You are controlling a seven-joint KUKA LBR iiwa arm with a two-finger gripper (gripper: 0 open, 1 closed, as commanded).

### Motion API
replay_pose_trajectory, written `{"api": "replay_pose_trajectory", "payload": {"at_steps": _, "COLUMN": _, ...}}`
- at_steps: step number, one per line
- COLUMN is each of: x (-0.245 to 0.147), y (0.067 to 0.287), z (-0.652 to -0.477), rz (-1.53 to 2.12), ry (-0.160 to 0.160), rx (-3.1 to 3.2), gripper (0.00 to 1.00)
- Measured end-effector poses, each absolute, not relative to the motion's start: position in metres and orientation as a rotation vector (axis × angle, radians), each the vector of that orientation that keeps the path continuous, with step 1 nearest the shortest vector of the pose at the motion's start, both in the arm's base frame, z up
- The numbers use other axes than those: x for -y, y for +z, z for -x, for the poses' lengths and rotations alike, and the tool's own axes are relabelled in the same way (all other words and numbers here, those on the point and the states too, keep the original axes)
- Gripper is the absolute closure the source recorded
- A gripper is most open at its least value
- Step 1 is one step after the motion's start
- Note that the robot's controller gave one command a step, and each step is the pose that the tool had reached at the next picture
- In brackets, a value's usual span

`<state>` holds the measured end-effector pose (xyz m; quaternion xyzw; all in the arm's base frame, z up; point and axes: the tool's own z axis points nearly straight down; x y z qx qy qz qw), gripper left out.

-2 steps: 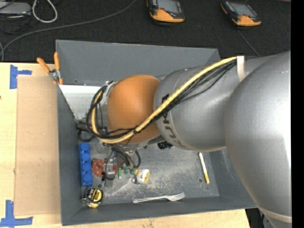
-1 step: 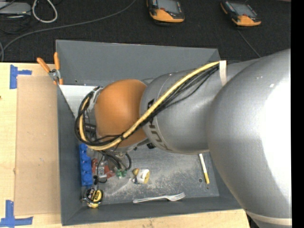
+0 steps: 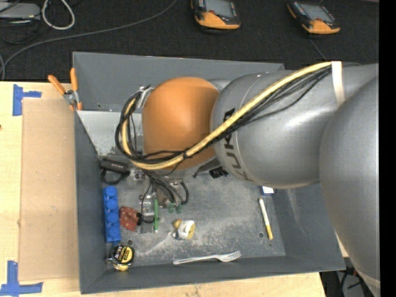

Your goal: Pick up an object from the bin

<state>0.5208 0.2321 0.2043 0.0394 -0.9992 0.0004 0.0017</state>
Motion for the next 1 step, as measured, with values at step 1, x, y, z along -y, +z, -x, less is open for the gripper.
{"api": "replay_pose_trajectory", "payload": {"at_steps": 1, "x": -0.2246, "y": 0.2249, "z": -0.5184, "rz": -0.14, "ry": -0.007, "rx": 3.151, "gripper": 0.0}}
